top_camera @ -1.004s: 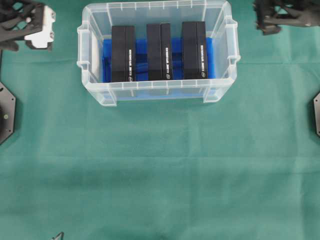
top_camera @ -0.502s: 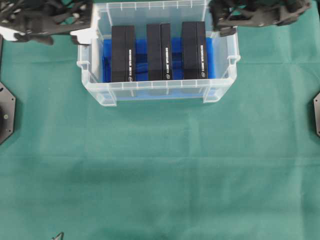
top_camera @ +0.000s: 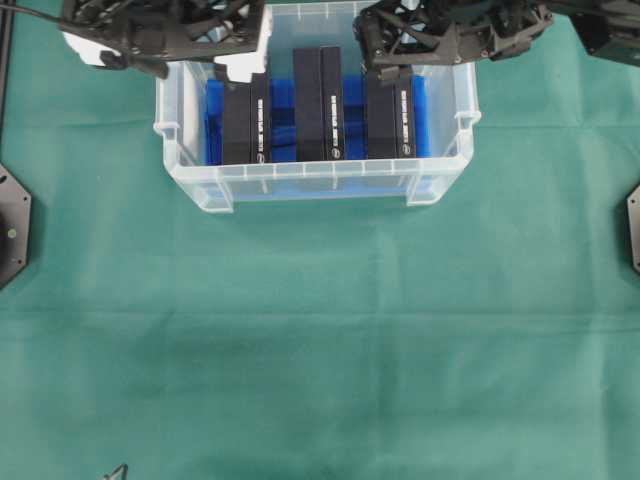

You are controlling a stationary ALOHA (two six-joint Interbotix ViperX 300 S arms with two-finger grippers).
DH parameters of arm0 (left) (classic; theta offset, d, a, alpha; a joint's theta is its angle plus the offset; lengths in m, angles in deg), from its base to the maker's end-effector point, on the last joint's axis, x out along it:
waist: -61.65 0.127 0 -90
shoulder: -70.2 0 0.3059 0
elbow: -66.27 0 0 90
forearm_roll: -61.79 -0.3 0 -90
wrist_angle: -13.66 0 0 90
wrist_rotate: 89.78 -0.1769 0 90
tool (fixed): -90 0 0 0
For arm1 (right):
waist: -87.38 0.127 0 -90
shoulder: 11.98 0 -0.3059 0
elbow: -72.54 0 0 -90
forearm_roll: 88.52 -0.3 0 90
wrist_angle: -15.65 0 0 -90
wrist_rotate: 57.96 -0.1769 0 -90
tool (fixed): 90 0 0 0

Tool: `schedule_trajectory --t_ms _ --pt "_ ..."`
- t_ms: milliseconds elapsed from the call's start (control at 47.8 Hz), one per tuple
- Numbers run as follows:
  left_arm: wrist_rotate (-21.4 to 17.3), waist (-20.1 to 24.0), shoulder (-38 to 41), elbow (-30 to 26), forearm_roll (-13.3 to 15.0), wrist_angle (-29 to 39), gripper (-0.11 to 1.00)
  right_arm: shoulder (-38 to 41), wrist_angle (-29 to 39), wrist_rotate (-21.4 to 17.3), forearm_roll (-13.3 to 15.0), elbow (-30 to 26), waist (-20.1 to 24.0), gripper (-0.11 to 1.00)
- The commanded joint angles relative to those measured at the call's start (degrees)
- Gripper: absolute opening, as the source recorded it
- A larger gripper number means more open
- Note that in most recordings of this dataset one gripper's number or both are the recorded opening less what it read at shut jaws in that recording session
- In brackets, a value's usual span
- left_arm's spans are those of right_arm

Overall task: Take the box out of the case with both arms.
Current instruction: 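Move both open grippers over the left and right black boxes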

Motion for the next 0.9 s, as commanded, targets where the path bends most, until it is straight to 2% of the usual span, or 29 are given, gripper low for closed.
schedule_trajectory --t_ms 0,377,879 --pt "-0.4 -0.2 0.2 -1.9 -0.2 -0.4 0.90 -0.4 -0.4 0.1 -0.1 -1.9 0.0 0.95" --pt "-0.4 -0.4 3.3 -4.4 -0.2 -1.4 0.90 1.3 -1.4 0.7 -0.5 -2.7 0.4 0.95" --pt "-0.2 -0.4 5.3 -5.0 -0.2 -1.4 0.90 1.8 -1.5 0.8 -0.6 -2.7 0.4 0.95"
